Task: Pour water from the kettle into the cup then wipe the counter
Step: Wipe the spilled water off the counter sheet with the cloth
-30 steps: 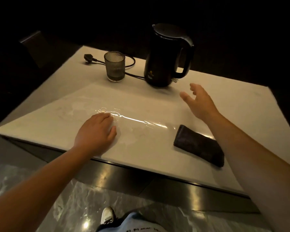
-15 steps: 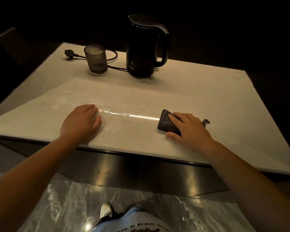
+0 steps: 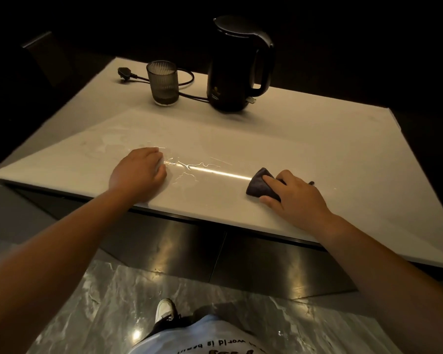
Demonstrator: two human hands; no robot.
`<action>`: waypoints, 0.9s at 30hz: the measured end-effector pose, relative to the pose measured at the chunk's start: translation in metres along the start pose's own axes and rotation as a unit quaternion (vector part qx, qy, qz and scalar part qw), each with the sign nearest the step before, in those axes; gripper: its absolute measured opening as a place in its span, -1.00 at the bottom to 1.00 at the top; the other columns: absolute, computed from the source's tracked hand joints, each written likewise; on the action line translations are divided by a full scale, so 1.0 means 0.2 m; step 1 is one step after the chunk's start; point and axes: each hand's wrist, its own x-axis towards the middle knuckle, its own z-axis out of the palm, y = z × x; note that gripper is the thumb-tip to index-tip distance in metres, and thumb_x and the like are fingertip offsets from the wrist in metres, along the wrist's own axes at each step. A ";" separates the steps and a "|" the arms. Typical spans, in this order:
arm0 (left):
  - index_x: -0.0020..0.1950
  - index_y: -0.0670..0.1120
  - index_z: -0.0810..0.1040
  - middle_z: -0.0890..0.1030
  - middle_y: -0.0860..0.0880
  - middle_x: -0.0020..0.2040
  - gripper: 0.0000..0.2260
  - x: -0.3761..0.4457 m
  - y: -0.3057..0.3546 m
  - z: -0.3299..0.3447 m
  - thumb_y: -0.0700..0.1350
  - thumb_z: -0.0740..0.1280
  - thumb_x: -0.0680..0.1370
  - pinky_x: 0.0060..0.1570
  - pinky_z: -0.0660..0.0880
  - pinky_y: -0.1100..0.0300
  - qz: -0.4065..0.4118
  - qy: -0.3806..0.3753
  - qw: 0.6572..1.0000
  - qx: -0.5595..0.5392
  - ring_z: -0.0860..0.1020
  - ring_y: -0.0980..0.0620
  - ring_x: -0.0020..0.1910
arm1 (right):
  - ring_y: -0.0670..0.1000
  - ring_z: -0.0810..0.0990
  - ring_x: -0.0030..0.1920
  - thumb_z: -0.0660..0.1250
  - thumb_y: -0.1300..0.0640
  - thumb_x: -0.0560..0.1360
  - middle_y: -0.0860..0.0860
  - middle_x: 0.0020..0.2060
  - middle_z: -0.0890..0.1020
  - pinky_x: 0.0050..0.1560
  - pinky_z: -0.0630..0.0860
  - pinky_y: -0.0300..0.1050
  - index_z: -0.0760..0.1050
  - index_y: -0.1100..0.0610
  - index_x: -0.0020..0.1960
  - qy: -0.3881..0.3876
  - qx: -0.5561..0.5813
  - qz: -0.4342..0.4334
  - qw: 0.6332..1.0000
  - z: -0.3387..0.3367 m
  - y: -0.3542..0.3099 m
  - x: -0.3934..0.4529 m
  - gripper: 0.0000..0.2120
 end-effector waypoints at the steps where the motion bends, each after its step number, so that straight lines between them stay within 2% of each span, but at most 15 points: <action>1: 0.12 -0.14 0.57 0.58 -0.12 0.20 -0.65 0.00 0.00 0.00 0.02 0.13 0.54 0.13 0.44 0.01 0.000 -0.004 1.000 0.001 0.48 -0.16 0.19 | 0.05 0.52 -0.08 0.17 -0.21 0.54 0.02 0.06 0.50 -0.17 0.51 -0.06 0.38 0.00 0.37 -0.002 0.025 -0.006 1.000 -0.01 -0.01 0.00 -0.52; 4: 0.06 -0.13 0.57 0.58 -0.10 0.16 -0.64 -0.01 0.00 -0.02 0.05 0.09 0.52 0.10 0.44 0.04 -0.007 -0.016 1.000 -0.002 0.48 -0.13 0.16 | -0.04 0.49 -0.11 0.17 -0.17 0.55 -0.09 -0.05 0.51 -0.14 0.39 -0.17 0.45 -0.05 0.29 -0.026 0.143 -0.025 0.989 -0.05 -0.08 0.02 -0.63; 7: 0.14 -0.15 0.58 0.55 -0.12 0.25 -0.60 -0.01 -0.01 -0.02 0.04 0.11 0.52 0.18 0.40 0.05 -0.006 -0.030 0.999 -0.009 0.46 -0.14 0.23 | -0.08 0.51 -0.04 0.21 -0.15 0.55 -0.14 -0.02 0.55 -0.10 0.36 -0.23 0.47 -0.06 0.28 -0.039 0.274 -0.016 0.961 -0.11 -0.17 0.09 -0.64; 9: 0.19 -0.16 0.57 0.53 -0.13 0.29 -0.57 -0.01 -0.01 -0.03 0.05 0.10 0.51 0.23 0.38 0.04 -0.007 -0.040 0.999 -0.021 0.45 -0.14 0.27 | -0.15 0.51 -0.03 0.18 -0.18 0.51 -0.17 -0.02 0.56 -0.10 0.38 -0.25 0.45 -0.09 0.28 -0.016 0.336 -0.003 0.942 -0.14 -0.24 0.16 -0.60; 12: 0.27 -0.15 0.53 0.51 -0.13 0.33 -0.59 -0.01 -0.03 -0.06 0.03 0.14 0.54 0.28 0.33 0.05 -0.005 -0.035 0.999 -0.040 0.43 -0.12 0.31 | -0.15 0.51 -0.05 0.22 -0.13 0.55 -0.13 -0.06 0.57 -0.16 0.39 -0.22 0.42 -0.12 0.20 0.019 0.373 0.015 0.928 -0.18 -0.34 0.30 -0.75; 17: 0.34 -0.13 0.48 0.49 -0.12 0.36 -0.59 -0.04 -0.23 -0.17 0.02 0.17 0.55 0.29 0.31 0.04 -0.006 -0.012 0.999 -0.031 0.42 -0.10 0.32 | 0.00 0.50 -0.11 0.20 -0.09 0.58 0.00 -0.06 0.55 -0.16 0.38 -0.14 0.42 0.00 0.27 0.025 0.335 0.017 0.942 -0.20 -0.55 0.63 -0.69; 22: 0.39 -0.12 0.42 0.45 -0.10 0.38 -0.61 -0.04 -0.59 -0.26 -0.01 0.20 0.59 0.32 0.28 0.02 -0.074 0.015 0.997 0.001 0.39 -0.09 0.34 | 0.01 0.49 -0.05 0.19 -0.13 0.58 -0.01 -0.02 0.53 -0.08 0.40 -0.09 0.40 0.02 0.32 0.036 0.259 -0.022 0.965 -0.19 -0.85 1.02 -0.62; 27: 0.41 -0.11 0.37 0.41 -0.09 0.42 -0.59 -0.02 -0.86 -0.28 0.01 0.12 0.60 0.34 0.27 0.02 -0.126 0.004 0.992 0.017 0.34 -0.07 0.38 | 0.07 0.51 0.00 0.15 -0.21 0.56 0.10 0.11 0.55 -0.09 0.45 -0.05 0.41 0.02 0.31 0.045 0.148 -0.073 0.985 -0.11 -1.13 1.42 -0.57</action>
